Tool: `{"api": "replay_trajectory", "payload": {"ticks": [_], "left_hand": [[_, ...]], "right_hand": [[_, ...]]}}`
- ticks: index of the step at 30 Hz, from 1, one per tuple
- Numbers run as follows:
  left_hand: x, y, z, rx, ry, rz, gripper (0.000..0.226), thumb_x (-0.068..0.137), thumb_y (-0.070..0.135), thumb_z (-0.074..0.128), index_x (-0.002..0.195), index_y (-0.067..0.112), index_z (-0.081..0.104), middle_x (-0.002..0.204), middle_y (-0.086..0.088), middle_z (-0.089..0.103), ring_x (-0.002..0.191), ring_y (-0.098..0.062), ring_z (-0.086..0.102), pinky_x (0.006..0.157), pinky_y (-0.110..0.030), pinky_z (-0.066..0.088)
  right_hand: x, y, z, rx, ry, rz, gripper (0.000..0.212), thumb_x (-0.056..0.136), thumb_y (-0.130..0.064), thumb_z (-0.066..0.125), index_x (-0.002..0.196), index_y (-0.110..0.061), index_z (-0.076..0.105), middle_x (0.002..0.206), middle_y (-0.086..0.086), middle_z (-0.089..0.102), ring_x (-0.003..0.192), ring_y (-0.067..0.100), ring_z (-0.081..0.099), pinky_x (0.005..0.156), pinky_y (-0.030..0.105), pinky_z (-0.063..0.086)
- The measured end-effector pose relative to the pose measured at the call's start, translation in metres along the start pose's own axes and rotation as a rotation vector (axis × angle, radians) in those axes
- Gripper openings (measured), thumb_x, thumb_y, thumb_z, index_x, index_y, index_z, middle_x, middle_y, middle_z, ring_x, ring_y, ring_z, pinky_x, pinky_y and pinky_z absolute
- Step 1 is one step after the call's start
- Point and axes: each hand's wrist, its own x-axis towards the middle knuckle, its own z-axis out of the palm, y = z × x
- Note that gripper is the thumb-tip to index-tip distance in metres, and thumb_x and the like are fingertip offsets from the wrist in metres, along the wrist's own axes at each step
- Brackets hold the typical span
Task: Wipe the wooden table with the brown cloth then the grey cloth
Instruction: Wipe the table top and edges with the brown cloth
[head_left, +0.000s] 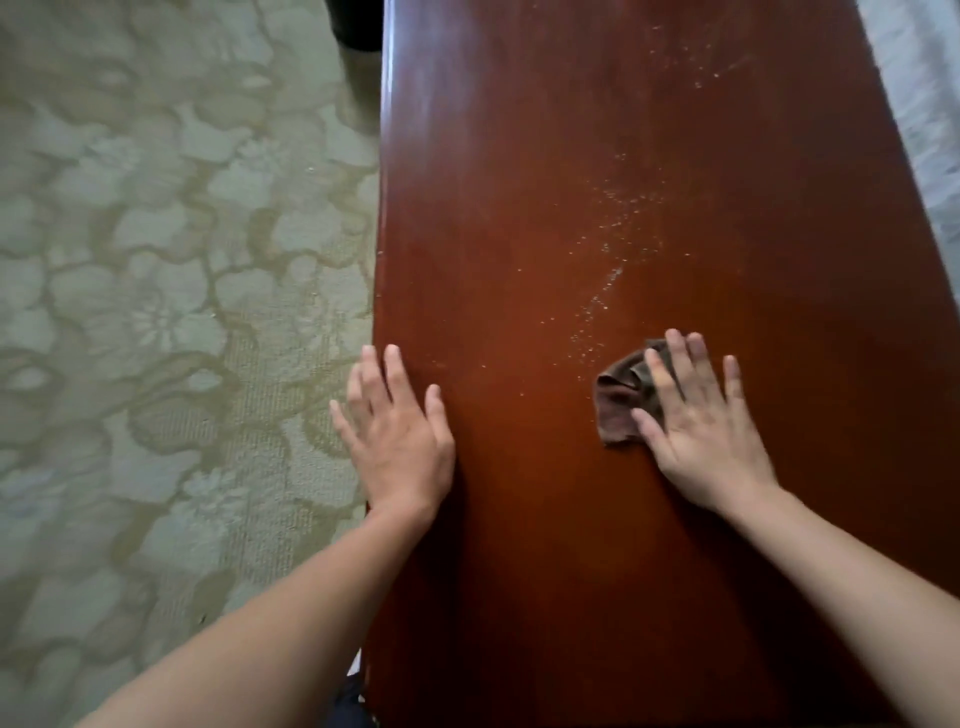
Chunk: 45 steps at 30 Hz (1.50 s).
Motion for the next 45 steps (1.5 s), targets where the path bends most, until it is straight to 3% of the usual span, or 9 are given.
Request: {"api": "replay_trajectory", "payload": {"ticks": [3,10,13,16,21,24,27,36,45], "left_hand": [[0.022,-0.014,-0.014,-0.269,-0.186,-0.199,0.071,0.107,0.060,0.020,0.167,0.027,0.000,0.174,-0.006,0.013,0.154,-0.036,0.032,0.122,-0.053,0.027],[0.050,-0.041,0.003,-1.038,-0.416,-0.438,0.101,0.077,0.102,0.018,0.149,0.041,0.053,0.148,0.004,0.062,0.140,-0.020,0.055,0.124,-0.047,0.034],[0.056,-0.038,-0.005,-1.249,-0.413,-0.447,0.066,0.105,0.068,0.015,0.131,0.030,0.062,0.117,0.007,0.077,0.110,-0.007,0.073,0.106,-0.030,0.052],[0.056,-0.035,-0.002,-1.386,-0.404,-0.392,0.066,0.110,0.056,0.008,0.136,0.026,0.060,0.120,0.012,0.076,0.114,0.001,0.069,0.097,-0.015,0.052],[0.059,-0.041,0.007,-1.419,-0.417,-0.439,0.077,0.097,0.079,0.020,0.148,0.030,0.052,0.131,0.007,0.072,0.123,-0.008,0.066,0.114,-0.037,0.047],[0.060,-0.042,0.011,-1.440,-0.402,-0.485,0.064,0.103,0.071,0.017,0.134,0.032,0.057,0.112,0.013,0.077,0.106,0.001,0.072,0.094,-0.023,0.055],[0.064,-0.044,0.007,-1.517,-0.444,-0.501,0.065,0.107,0.061,0.010,0.134,0.026,0.058,0.108,0.014,0.077,0.099,0.002,0.073,0.080,-0.015,0.056],[0.069,-0.050,-0.006,-1.446,-0.562,-0.511,0.071,0.102,0.072,0.011,0.149,0.030,0.044,0.109,-0.004,0.080,0.095,-0.018,0.078,0.067,-0.032,0.063],[0.079,-0.064,-0.007,-1.436,-0.663,-0.537,0.077,0.102,0.072,0.008,0.156,0.028,0.041,0.095,-0.004,0.079,0.092,-0.020,0.076,0.079,-0.035,0.059]], "right_hand": [[-0.008,-0.017,0.006,0.046,-0.015,-0.083,0.074,0.107,-0.052,0.018,0.166,-0.006,0.014,0.175,0.010,-0.006,0.162,0.023,-0.008,0.129,0.047,-0.006],[-0.023,-0.200,0.003,0.135,0.051,-0.221,0.076,0.103,-0.054,0.032,0.166,-0.014,0.019,0.174,0.017,0.008,0.162,0.033,0.004,0.128,0.057,0.007],[0.026,-0.240,-0.011,0.163,0.057,-0.152,0.075,0.103,-0.056,0.026,0.167,-0.018,0.018,0.175,0.016,0.008,0.162,0.032,0.003,0.128,0.062,0.005],[0.101,-0.249,-0.031,0.162,0.035,-0.079,0.075,0.102,-0.059,0.019,0.167,-0.022,0.013,0.176,0.011,0.003,0.162,0.029,0.000,0.125,0.065,-0.002],[0.198,-0.240,-0.059,0.202,0.035,0.039,0.072,0.106,-0.059,0.021,0.168,-0.026,0.006,0.176,0.007,-0.004,0.162,0.025,-0.007,0.125,0.067,-0.005],[0.184,-0.242,-0.054,0.167,0.056,0.009,0.071,0.106,-0.057,0.019,0.168,-0.026,0.008,0.176,0.007,-0.001,0.162,0.026,-0.004,0.125,0.067,-0.003],[0.113,-0.246,-0.038,0.138,0.115,-0.100,0.069,0.105,-0.054,0.023,0.168,-0.024,0.016,0.176,0.009,0.005,0.162,0.029,0.002,0.125,0.068,0.004],[-0.192,-0.267,0.037,-0.069,0.030,-0.356,0.087,0.087,-0.068,0.051,0.161,-0.026,0.034,0.175,0.011,0.010,0.161,0.032,0.010,0.117,0.069,0.014],[-0.038,-0.293,-0.004,0.172,0.097,0.023,0.075,0.099,-0.053,0.040,0.165,-0.021,0.026,0.174,0.014,0.015,0.161,0.033,0.013,0.122,0.073,0.010]]}}
